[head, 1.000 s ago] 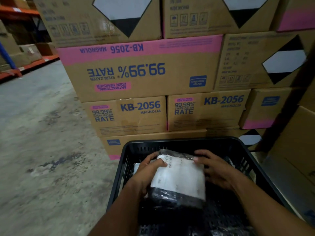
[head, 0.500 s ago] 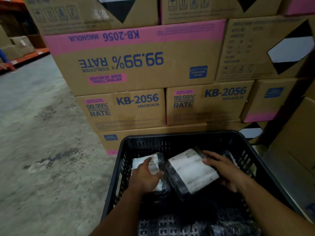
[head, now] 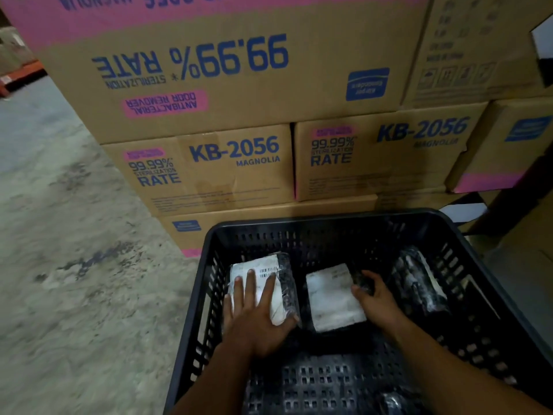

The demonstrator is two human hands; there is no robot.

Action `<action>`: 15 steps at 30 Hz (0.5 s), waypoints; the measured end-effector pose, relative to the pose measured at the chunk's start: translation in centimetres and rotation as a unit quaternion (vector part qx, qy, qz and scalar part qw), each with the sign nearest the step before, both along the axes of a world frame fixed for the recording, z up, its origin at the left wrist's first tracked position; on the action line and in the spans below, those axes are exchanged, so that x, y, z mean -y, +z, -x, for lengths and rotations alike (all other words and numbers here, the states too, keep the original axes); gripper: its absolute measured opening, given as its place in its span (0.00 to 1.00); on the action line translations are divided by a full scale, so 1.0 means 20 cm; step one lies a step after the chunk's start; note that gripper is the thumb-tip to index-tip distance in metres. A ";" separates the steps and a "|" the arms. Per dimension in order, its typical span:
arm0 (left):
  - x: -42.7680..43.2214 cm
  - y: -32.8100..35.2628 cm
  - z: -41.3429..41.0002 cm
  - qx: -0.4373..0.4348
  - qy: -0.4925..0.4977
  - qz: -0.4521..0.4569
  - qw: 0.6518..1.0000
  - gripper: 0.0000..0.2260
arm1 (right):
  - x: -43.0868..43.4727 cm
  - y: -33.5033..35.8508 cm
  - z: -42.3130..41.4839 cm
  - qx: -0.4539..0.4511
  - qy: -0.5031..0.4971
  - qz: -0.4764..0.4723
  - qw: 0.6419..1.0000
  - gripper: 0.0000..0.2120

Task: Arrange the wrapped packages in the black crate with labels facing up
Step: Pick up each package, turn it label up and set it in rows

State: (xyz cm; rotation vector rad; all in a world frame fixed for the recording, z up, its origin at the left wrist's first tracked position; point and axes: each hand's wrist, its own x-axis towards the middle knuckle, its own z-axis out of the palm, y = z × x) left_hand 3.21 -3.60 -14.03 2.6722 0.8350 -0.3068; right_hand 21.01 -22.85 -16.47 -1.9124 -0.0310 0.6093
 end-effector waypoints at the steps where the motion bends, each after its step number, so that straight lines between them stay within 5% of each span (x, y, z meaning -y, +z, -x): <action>1: 0.00 0.00 0.00 0.003 0.000 -0.004 1.000 0.44 | 0.01 -0.04 0.00 -0.013 0.021 0.025 0.999 0.30; 5: 0.01 0.01 -0.01 -0.002 0.001 0.000 1.000 0.44 | 0.05 -0.11 0.04 -0.075 0.194 0.161 0.965 0.38; 10: 0.00 0.06 -0.01 -0.015 -0.004 0.033 0.999 0.45 | 0.04 -0.06 0.03 -0.079 0.180 0.150 0.969 0.33; 15: 0.03 0.10 -0.02 -0.018 0.003 0.052 0.999 0.45 | 0.05 0.11 0.04 0.030 0.157 0.184 0.970 0.26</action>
